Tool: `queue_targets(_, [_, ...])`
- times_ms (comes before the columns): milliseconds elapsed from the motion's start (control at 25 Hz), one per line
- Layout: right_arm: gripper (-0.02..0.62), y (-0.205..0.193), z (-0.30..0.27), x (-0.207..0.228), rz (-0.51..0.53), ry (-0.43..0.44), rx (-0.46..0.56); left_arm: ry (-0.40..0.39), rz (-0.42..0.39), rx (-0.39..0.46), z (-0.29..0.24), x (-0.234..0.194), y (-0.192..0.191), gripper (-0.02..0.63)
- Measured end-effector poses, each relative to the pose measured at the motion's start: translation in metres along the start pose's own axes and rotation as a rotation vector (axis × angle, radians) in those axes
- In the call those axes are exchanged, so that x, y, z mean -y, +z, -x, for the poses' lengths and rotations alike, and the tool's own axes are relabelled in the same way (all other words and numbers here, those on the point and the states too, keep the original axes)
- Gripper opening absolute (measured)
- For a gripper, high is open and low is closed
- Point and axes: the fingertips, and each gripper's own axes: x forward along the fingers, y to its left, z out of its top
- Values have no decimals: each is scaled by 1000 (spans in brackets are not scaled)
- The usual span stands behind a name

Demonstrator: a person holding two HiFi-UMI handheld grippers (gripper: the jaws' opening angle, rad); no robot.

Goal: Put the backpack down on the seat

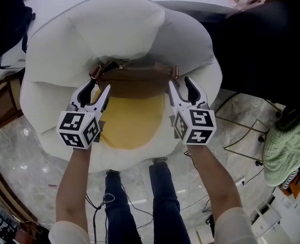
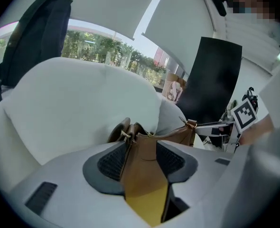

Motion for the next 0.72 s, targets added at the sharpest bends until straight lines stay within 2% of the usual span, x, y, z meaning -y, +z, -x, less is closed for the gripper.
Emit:
queue_targets(120, [216,10,26,2,-33,-27,34,22,10,21,26,-5,5,205])
queue_targets(280, [195,17,47,-10,-65,-14,41,36,14,35,52,-7,12,175])
queue_targets(400, [147,24,61,-21,-49,-28,49,29,20,48,67,-2,18,131])
queue_targets(480, [72,31,72,-29,-13,-38,63,18,15,57,77,7,22,82])
queue_targets(560, [49,37,83,-38,4,-30,66,10,16,62,87,15,26,52])
queue_targets(720, [34,48,106,-51,-17,-15,73,-14,35,67,107,30,34,41])
